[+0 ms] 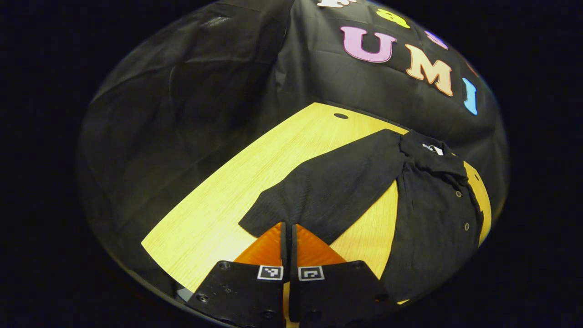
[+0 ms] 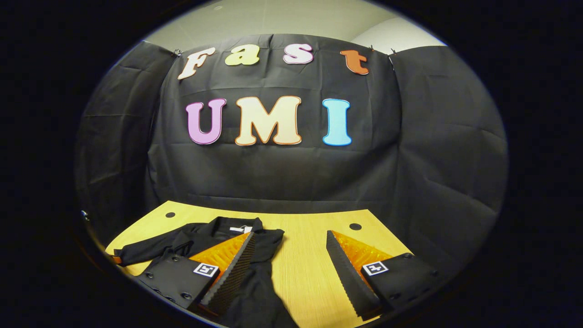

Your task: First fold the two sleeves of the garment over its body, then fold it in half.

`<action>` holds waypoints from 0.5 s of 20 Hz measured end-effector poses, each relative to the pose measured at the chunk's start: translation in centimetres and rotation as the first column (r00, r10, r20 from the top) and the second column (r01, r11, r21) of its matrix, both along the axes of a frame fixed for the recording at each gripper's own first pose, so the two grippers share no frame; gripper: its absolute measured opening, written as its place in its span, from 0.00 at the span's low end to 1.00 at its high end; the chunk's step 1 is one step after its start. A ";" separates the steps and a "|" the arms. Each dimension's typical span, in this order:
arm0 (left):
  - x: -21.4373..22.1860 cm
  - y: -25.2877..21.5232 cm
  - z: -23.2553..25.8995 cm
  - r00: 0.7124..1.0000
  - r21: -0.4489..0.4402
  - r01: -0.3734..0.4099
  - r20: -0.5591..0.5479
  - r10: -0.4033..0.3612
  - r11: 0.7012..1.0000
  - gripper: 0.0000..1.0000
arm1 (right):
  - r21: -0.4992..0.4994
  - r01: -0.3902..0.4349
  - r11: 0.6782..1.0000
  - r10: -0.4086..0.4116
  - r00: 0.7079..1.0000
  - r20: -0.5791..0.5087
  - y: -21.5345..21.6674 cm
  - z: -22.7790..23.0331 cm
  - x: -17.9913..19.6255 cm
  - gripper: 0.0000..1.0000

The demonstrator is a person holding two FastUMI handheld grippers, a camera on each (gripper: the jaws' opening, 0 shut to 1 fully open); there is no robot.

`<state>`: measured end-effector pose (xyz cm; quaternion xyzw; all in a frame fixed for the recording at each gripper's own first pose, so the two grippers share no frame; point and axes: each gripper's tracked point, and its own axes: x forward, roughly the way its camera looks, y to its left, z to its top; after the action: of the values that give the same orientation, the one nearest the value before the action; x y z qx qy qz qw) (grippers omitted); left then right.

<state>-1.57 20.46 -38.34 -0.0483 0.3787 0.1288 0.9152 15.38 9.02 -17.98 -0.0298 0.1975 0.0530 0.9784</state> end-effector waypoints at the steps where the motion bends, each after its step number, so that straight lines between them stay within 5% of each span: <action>1: 0.1 -0.1 -0.1 1.000 -0.008 -0.008 0.001 0.008 1.000 0.00 | 0.002 0.002 1.000 -0.002 1.000 -0.001 -0.2 0.0 -0.1 0.99; 10: 0.1 -0.1 0.1 0.999 -0.008 -0.010 -0.035 0.010 1.000 0.00 | 0.002 -0.003 1.000 0.003 1.000 -0.015 -0.6 -0.6 -0.4 0.99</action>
<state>-1.42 20.38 -38.28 -0.0518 0.3947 0.1327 0.9077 14.97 8.42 -18.60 -0.0289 0.2045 0.0546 0.9769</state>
